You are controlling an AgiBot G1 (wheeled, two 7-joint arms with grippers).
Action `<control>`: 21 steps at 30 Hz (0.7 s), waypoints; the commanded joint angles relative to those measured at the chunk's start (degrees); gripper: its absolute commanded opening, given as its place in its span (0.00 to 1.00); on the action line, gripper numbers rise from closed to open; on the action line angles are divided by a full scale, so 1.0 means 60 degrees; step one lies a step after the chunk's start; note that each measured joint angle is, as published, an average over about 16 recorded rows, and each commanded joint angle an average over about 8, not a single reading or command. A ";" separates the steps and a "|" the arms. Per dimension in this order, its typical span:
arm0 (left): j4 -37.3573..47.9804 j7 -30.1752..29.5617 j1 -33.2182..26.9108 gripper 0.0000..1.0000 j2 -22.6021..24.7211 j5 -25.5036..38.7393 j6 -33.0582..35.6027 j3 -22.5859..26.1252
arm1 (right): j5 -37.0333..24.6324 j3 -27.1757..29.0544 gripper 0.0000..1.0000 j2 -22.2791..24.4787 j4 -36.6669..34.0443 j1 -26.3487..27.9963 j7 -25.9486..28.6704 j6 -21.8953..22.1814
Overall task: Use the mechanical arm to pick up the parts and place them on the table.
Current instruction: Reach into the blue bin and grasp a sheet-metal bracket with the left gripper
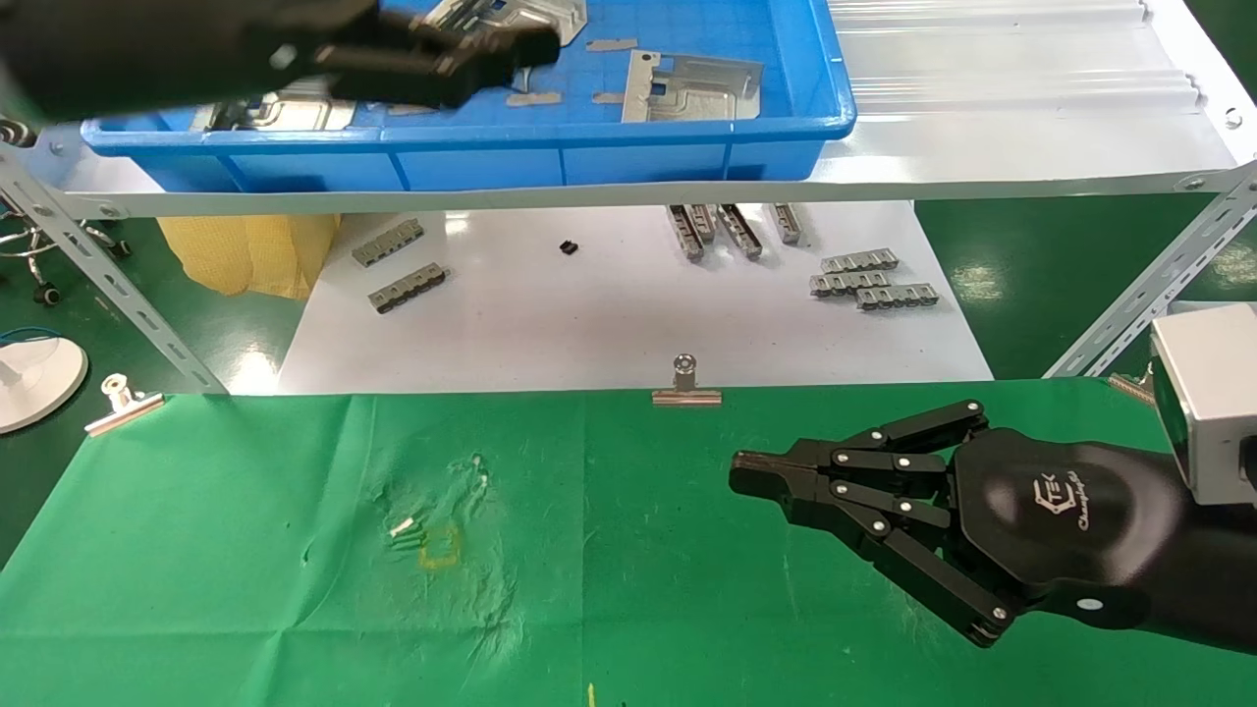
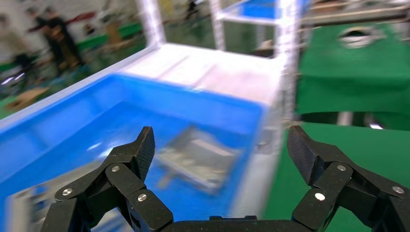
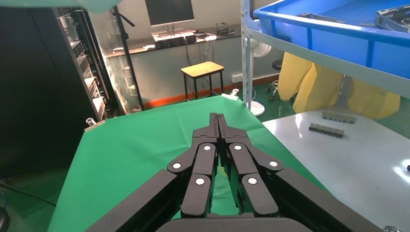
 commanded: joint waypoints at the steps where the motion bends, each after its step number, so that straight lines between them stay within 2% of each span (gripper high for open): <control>1: 0.1036 0.0215 -0.0689 1.00 0.0499 0.0476 -0.0364 0.0213 | 0.0000 0.0000 0.00 0.0000 0.0000 0.0000 0.0000 0.0000; 10: 0.3774 0.0504 -0.1846 1.00 0.2134 0.1612 -0.3237 0.0722 | 0.0000 0.0000 0.00 0.0000 0.0000 0.0000 0.0000 0.0000; 12: 0.4149 0.0492 -0.1969 0.94 0.2367 0.1780 -0.3641 0.0823 | 0.0000 0.0000 0.00 0.0000 0.0000 0.0000 0.0000 0.0000; 13: 0.4316 0.0479 -0.2027 0.85 0.2468 0.1856 -0.3829 0.0870 | 0.0000 0.0000 0.00 0.0000 0.0000 0.0000 0.0000 0.0000; 19: 0.5001 0.0324 -0.2233 0.11 0.2835 0.2160 -0.4658 0.1065 | 0.0000 0.0000 0.00 0.0000 0.0000 0.0000 0.0000 0.0000; 20: 0.5073 0.0294 -0.2242 0.03 0.2870 0.2198 -0.4759 0.1090 | 0.0000 0.0000 0.00 0.0000 0.0000 0.0000 0.0000 0.0000; 21: 0.5139 0.0261 -0.2245 0.00 0.2901 0.2233 -0.4855 0.1115 | 0.0000 0.0000 0.00 0.0000 0.0000 0.0000 0.0000 0.0000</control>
